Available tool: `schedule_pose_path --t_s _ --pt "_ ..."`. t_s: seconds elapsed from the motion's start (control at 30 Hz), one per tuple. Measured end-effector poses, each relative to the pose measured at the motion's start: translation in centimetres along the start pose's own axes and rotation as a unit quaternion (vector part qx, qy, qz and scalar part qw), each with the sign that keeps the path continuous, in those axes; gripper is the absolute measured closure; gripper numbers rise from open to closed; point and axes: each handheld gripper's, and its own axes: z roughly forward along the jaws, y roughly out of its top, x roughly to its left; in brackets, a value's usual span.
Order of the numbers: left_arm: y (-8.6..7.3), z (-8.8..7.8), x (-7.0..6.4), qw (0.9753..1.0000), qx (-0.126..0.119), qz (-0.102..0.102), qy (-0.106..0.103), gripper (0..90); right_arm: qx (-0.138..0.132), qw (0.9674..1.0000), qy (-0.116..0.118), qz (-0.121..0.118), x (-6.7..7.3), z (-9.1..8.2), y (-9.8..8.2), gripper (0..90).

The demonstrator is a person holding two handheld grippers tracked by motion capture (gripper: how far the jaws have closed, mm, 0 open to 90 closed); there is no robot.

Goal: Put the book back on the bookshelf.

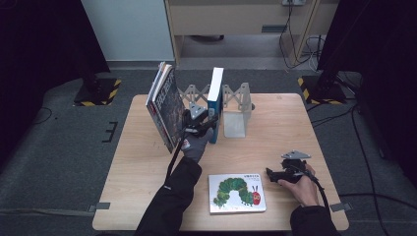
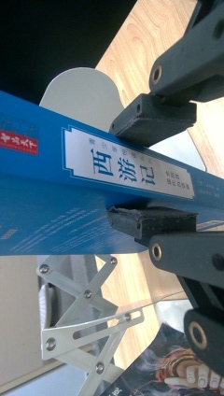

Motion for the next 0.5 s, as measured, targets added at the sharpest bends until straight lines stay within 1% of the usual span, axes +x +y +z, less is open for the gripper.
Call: schedule_pose_path --t_s 0.03,0.13,0.23,0.5 --pt "0.08 0.06 -0.15 1.0 0.003 0.002 0.001 57.7 0.0 1.0 0.0 0.0 0.0 0.0 0.0 2.4" --pt "0.17 0.28 -0.56 1.0 0.003 0.0 -0.001 57.5 0.0 1.0 0.0 0.0 0.0 0.0 0.0 2.5" --pt "0.42 0.46 -0.81 0.9999 0.01 -0.001 -0.002 57.4 0.0 1.0 0.0 0.0 0.0 0.0 0.0 2.4" --pt "0.43 0.63 -1.05 0.9999 0.008 -0.006 -0.003 57.2 0.0 1.0 0.001 0.0 0.0 0.0 0.01 2.4"
